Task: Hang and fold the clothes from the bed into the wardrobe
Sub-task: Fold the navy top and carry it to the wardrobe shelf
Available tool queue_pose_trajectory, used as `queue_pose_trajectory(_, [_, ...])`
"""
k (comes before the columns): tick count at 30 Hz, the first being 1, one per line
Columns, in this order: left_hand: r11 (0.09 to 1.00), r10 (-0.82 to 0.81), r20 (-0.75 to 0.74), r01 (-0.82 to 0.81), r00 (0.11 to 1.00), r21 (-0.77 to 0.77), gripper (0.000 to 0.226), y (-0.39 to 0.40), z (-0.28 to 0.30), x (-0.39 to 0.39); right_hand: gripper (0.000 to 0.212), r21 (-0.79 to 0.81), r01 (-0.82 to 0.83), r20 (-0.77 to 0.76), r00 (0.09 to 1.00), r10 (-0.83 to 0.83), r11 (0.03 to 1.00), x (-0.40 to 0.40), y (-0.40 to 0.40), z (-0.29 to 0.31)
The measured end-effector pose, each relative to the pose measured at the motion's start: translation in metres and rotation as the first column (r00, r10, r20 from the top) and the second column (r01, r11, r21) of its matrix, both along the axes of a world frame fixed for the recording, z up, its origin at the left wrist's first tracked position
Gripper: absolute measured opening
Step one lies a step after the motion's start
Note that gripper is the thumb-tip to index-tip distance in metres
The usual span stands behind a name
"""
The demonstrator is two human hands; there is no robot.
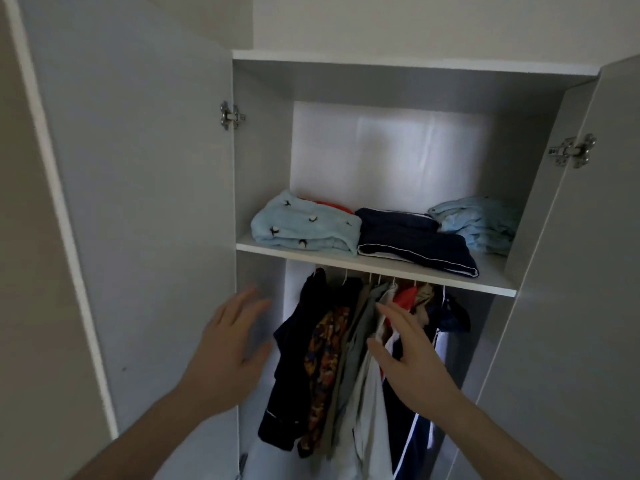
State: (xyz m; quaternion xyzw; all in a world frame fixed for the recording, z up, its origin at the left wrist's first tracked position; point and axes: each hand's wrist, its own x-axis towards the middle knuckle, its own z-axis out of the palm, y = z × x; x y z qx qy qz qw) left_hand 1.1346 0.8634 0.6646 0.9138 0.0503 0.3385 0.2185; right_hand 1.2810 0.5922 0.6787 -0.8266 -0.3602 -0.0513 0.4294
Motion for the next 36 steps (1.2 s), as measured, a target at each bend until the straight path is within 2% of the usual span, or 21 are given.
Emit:
queue_pose_trajectory(2, [0.996,0.093,0.047,-0.093,0.995,-0.003,0.057,0.006,0.001,-0.043,0.056,-0.012,-0.030,0.004,1.000,0.030,0.999,-0.028,-0.001,-0.005])
queue_pose_trajectory(5, [0.965,0.264,0.119,-0.260,0.957,-0.045,0.074,0.025,0.003,-0.092,0.057,-0.017,-0.066,-0.003,0.998,0.066,0.998,-0.065,-0.001,-0.011])
queue_pose_trajectory(8, [0.892,0.446,0.173,-0.419,0.878,-0.172,0.088,0.055,0.009,-0.120,0.057,-0.004,-0.085,0.005,0.996,0.085,0.996,-0.094,-0.002,-0.014])
queue_pose_trajectory(10, [0.828,0.532,0.143,-0.479,0.834,-0.291,0.098,0.076,0.016,-0.127,0.057,0.002,-0.084,-0.001,0.996,0.084,0.996,-0.108,-0.003,-0.012])
queue_pose_trajectory(12, [0.767,0.549,0.021,-0.493,0.836,-0.411,0.105,0.096,0.025,-0.123,0.057,0.004,-0.078,-0.007,0.997,0.078,0.997,-0.119,-0.006,-0.010])
queue_pose_trajectory(14, [0.728,0.497,-0.079,-0.465,0.864,-0.504,0.101,0.112,0.033,-0.115,0.057,0.003,-0.073,-0.009,0.997,0.073,0.997,-0.126,-0.009,-0.009])
queue_pose_trajectory(17, [0.751,0.429,-0.075,-0.402,0.900,-0.524,0.066,0.126,0.039,-0.103,0.056,0.016,-0.052,-0.008,0.999,0.053,0.998,-0.133,-0.014,-0.006])
queue_pose_trajectory(20, [0.732,0.442,-0.022,-0.374,0.897,-0.569,0.067,0.132,0.039,-0.100,0.056,0.039,-0.018,-0.004,1.000,0.018,0.999,-0.137,-0.015,-0.005])
queue_pose_trajectory(23, [0.773,0.432,0.050,-0.341,0.900,-0.536,0.058,0.135,0.034,-0.099,0.055,0.049,0.021,0.011,1.000,-0.021,0.999,-0.140,-0.012,-0.002])
queue_pose_trajectory(30, [0.902,0.371,0.115,-0.329,0.921,-0.280,0.027,0.120,0.035,-0.089,0.054,0.100,0.145,0.029,0.989,-0.148,0.984,-0.146,0.000,0.004])
queue_pose_trajectory(36, [0.975,0.176,0.086,-0.162,0.981,-0.150,0.035,0.104,0.042,-0.065,0.050,0.161,0.275,0.082,0.953,-0.291,0.948,-0.149,-0.007,0.018])
